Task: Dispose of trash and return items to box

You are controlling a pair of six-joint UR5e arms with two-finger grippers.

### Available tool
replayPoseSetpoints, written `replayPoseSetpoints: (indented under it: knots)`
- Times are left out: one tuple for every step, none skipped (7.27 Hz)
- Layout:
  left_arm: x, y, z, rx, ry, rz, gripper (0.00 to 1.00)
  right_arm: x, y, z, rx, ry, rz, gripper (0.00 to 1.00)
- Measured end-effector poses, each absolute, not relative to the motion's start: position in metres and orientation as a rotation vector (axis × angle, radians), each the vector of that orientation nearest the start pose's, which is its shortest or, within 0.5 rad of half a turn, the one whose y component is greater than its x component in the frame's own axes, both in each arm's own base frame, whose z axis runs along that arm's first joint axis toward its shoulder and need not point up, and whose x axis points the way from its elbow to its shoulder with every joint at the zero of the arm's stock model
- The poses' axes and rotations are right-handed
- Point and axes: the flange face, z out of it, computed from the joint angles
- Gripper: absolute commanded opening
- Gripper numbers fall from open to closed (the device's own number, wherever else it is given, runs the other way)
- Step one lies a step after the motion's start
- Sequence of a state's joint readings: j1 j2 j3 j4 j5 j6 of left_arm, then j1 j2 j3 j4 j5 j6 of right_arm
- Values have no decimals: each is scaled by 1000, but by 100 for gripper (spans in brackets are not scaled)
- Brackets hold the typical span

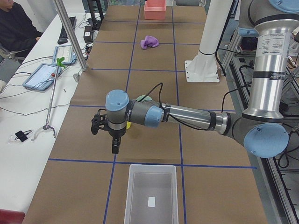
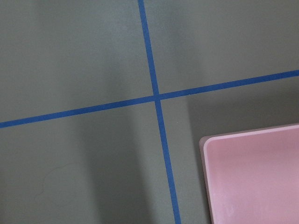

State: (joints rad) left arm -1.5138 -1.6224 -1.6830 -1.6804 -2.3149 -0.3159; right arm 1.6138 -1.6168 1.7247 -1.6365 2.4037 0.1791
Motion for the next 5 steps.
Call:
replayPoseSetpoints:
  knots:
    - [-7,-531,558,90,830,-190,98,79,-470,606,-19,-855,191,100]
    - [26,-533,556,72,871,-225,98,77,-470,604,-18,-873,189,100]
    - [55,-534,562,61,902,-253,98,77,-471,601,-15,-881,187,100]
    - [85,-535,571,53,919,-276,98,77,-472,599,-12,-884,185,100]
    - [115,-533,575,49,925,-294,98,77,-472,598,-8,-885,181,100]
